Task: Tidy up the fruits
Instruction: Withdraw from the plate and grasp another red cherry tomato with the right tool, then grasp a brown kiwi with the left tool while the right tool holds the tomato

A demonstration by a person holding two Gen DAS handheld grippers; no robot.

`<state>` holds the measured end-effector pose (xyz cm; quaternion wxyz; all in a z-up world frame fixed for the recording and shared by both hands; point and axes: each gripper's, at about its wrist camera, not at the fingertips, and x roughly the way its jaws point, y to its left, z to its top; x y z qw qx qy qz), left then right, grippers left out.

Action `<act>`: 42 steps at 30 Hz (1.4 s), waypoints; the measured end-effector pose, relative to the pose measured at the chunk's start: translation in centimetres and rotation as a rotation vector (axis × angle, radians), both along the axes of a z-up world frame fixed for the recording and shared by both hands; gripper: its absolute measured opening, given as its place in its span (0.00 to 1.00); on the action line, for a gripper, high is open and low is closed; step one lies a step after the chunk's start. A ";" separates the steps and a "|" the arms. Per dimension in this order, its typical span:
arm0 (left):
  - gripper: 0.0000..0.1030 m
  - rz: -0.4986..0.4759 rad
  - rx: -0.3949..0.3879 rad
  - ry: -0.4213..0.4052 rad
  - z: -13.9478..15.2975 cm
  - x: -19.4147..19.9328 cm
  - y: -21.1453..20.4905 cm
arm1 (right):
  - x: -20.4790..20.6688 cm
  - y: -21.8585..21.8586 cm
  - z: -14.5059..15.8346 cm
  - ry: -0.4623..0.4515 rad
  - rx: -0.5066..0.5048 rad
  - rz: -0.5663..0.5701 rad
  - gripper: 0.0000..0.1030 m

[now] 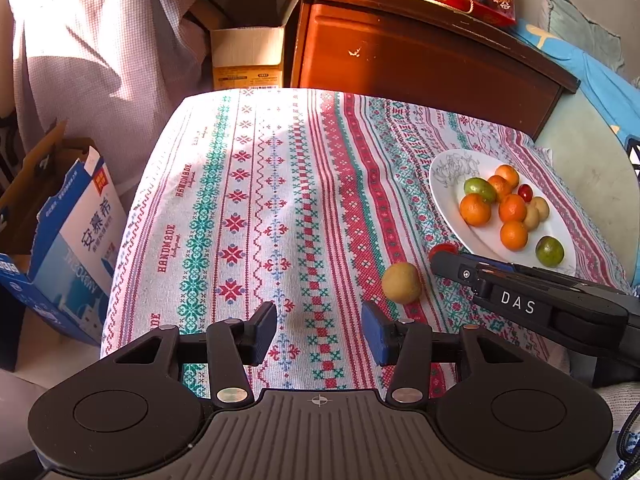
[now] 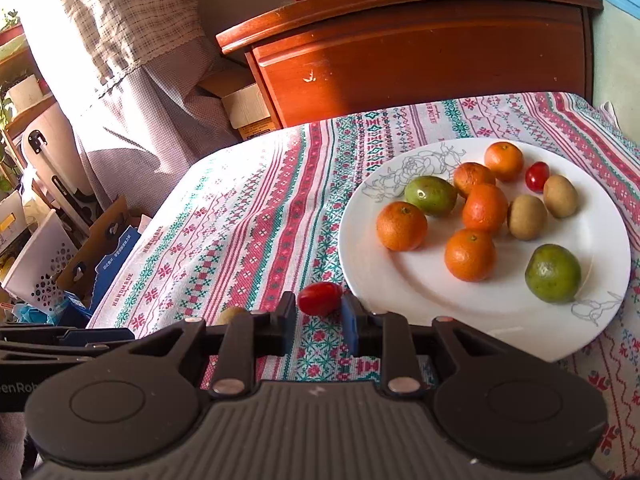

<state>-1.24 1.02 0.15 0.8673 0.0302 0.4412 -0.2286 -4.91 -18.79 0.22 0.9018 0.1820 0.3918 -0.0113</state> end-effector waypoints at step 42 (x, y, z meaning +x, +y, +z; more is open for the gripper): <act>0.40 -0.082 -0.043 -0.049 -1.1 -0.6 -5.3 | -2.9 -3.2 4.3 -0.015 0.046 0.022 0.22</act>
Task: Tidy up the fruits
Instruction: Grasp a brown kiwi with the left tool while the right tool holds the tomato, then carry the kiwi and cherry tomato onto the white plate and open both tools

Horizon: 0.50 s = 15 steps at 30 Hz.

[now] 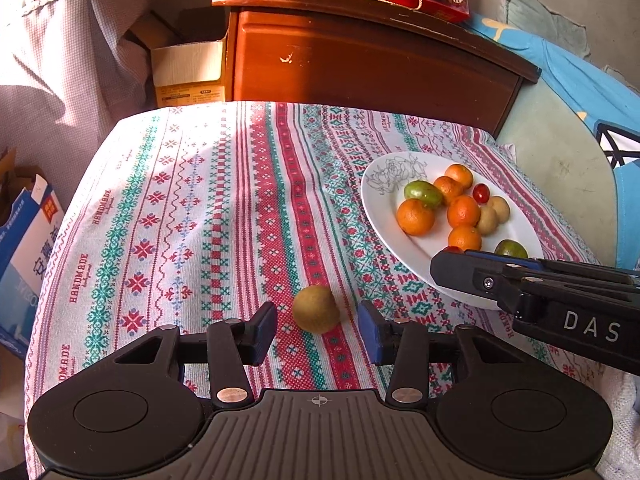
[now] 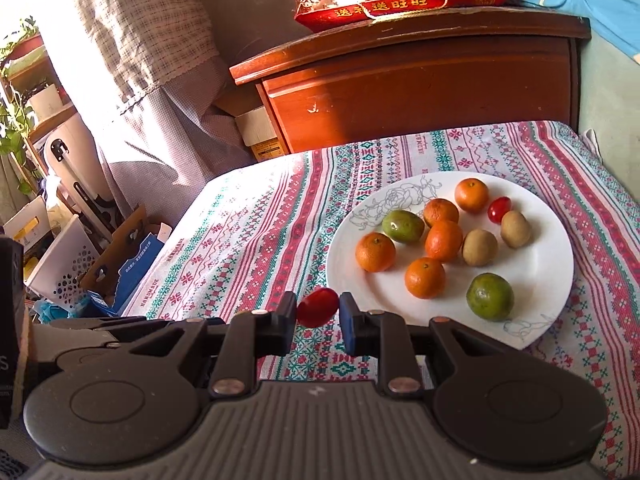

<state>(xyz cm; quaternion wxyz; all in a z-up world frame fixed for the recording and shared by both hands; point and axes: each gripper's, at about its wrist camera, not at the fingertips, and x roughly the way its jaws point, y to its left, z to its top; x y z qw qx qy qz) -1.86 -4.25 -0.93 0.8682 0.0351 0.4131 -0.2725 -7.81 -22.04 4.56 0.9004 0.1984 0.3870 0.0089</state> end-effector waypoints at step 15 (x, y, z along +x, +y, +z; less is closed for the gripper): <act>0.22 -0.013 0.005 -0.028 -0.2 -0.4 -1.0 | -0.9 -1.9 1.0 0.002 0.025 -0.009 0.22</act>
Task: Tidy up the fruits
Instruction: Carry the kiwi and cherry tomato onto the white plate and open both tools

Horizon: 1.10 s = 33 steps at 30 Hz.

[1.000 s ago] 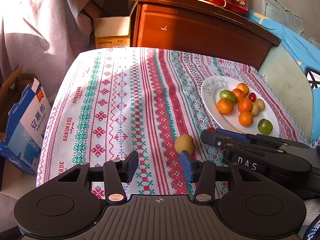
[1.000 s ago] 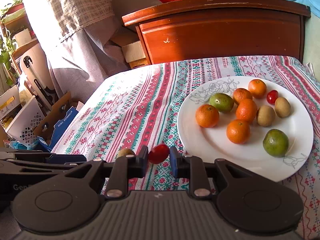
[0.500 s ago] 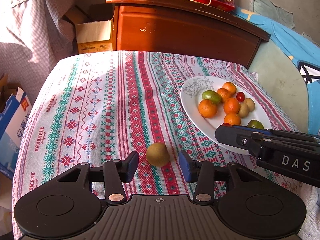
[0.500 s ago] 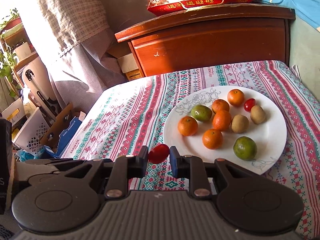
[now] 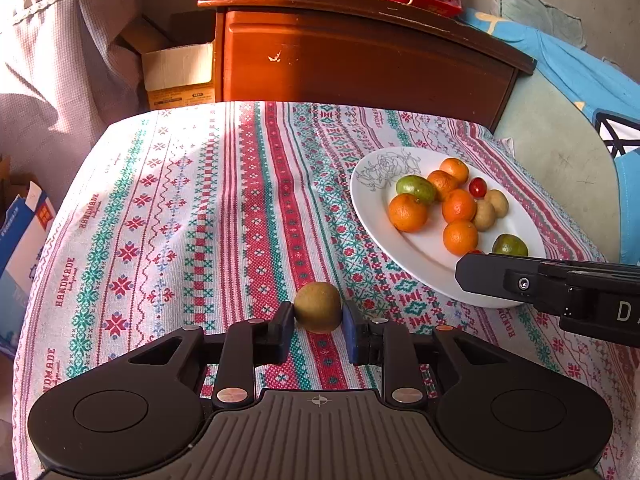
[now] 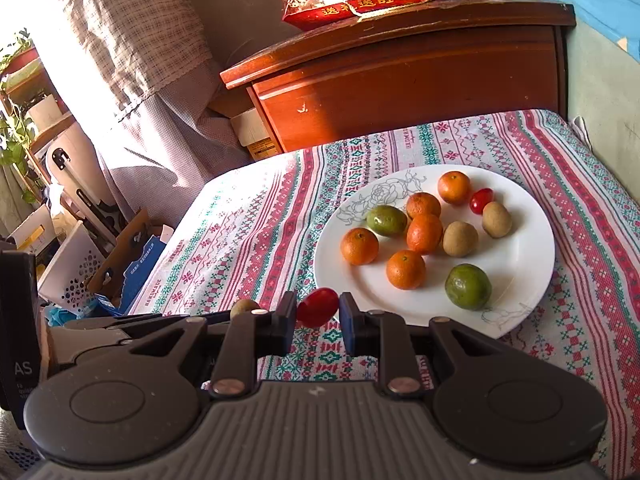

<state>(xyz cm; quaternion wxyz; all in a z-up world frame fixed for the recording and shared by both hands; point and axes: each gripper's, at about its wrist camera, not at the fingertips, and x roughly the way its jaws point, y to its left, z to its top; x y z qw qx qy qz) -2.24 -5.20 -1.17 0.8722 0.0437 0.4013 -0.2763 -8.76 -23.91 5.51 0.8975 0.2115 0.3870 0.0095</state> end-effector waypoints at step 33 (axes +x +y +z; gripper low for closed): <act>0.23 -0.119 -0.072 0.020 1.6 0.7 -7.0 | 1.2 -10.0 -1.9 0.063 0.110 -0.316 0.25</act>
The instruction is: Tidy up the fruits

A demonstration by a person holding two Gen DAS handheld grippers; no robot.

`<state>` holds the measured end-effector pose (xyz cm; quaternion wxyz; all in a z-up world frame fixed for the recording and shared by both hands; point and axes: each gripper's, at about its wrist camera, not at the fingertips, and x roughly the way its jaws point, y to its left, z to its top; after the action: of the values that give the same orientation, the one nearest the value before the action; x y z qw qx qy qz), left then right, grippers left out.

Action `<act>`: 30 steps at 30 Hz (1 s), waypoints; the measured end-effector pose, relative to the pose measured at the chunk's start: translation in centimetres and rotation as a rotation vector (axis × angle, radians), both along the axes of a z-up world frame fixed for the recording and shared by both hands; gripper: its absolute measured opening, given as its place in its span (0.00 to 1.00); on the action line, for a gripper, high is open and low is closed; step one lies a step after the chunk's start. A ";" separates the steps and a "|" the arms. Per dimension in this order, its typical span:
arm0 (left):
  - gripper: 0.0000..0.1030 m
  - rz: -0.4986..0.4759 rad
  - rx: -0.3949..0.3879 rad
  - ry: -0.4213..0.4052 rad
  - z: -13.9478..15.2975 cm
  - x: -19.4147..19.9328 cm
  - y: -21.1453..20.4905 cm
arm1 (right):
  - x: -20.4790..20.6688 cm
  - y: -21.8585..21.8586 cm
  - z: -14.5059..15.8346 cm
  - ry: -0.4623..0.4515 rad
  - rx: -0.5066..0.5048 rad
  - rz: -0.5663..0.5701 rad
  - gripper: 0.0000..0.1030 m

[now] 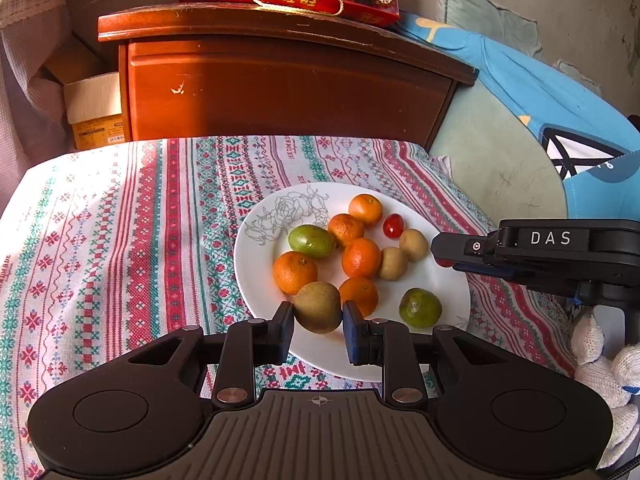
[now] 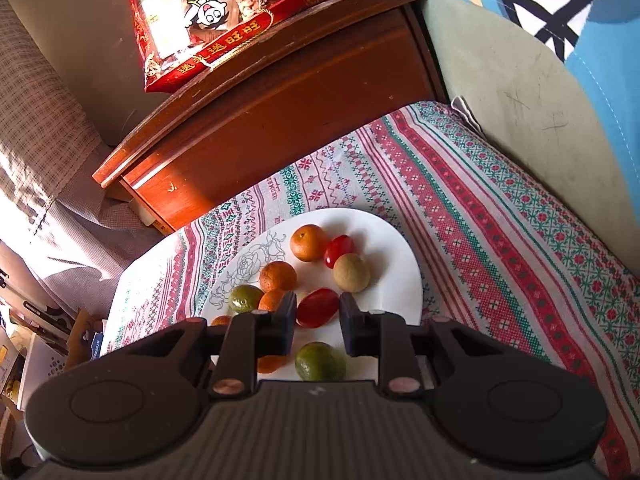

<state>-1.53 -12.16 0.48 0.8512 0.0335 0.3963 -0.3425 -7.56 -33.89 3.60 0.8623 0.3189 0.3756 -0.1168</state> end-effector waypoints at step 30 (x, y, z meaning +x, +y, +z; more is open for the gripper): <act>0.68 0.055 0.058 0.001 3.9 -1.5 0.3 | -1.4 2.5 3.9 0.069 -0.225 -0.030 0.60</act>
<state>-3.04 -11.86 4.40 0.8587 0.0470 0.4074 -0.3073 -8.99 -31.38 7.52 0.8774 0.2217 0.3846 -0.1819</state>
